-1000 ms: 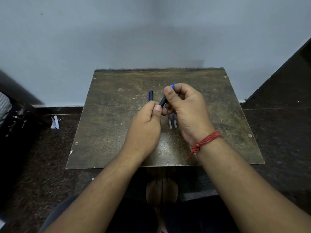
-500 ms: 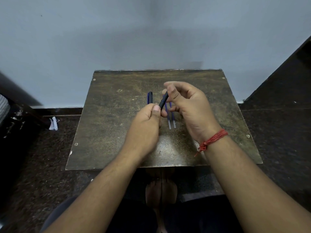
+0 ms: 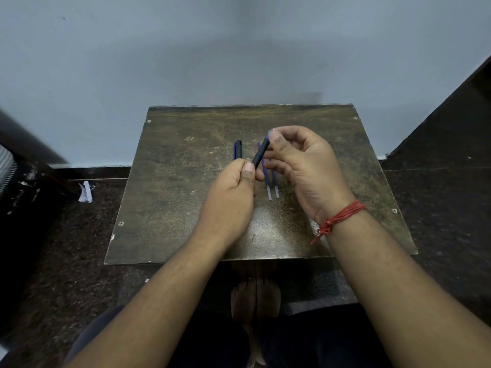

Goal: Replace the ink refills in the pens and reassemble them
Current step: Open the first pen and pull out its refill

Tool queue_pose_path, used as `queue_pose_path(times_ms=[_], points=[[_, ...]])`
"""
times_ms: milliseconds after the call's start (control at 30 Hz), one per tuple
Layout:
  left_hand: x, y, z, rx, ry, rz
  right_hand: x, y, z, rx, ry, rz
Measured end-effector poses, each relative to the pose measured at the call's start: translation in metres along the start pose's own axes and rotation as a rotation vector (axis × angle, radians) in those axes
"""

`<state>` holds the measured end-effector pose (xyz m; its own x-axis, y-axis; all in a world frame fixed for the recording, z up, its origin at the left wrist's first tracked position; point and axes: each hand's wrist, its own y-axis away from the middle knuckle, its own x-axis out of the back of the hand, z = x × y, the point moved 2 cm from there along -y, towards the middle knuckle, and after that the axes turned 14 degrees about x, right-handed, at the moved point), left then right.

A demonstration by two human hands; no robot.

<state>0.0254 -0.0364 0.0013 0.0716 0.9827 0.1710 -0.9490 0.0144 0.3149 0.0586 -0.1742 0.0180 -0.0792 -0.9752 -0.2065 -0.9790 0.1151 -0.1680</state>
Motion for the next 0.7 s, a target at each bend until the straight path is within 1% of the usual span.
queue_pose_path(times_ms=[67, 133, 300, 400, 433, 567, 633, 700], points=[[-0.0006, 0.0001, 0.0, -0.005, -0.019, 0.005, -0.0004, 0.0005, 0.0018, 0.007, 0.06, -0.013], [-0.001, 0.0003, -0.0002, -0.008, -0.029, 0.01, -0.0026, 0.0013, 0.0028, -0.003, 0.07, -0.035], [0.0008, -0.0004, -0.0001, 0.005, -0.014, 0.008, -0.0047, 0.0028, -0.0028, -0.069, -0.092, -0.076], [-0.0001, -0.0012, -0.0013, 0.008, -0.009, 0.006, -0.0046, 0.0024, -0.0043, -0.118, -0.177, -0.044], [-0.0006, -0.001, -0.0013, 0.008, -0.01, 0.002, -0.0049, 0.0023, -0.0037, -0.117, -0.165, -0.026], [-0.0009, 0.0009, 0.0005, -0.008, -0.026, 0.0, -0.0015, 0.0017, 0.0015, -0.053, 0.04, -0.013], [-0.0009, 0.0015, 0.0009, -0.014, -0.035, 0.002, -0.0006, 0.0013, 0.0028, -0.053, 0.066, -0.028], [-0.0009, 0.0018, 0.0011, -0.015, -0.033, 0.004, -0.0008, 0.0011, 0.001, -0.055, 0.037, -0.044]])
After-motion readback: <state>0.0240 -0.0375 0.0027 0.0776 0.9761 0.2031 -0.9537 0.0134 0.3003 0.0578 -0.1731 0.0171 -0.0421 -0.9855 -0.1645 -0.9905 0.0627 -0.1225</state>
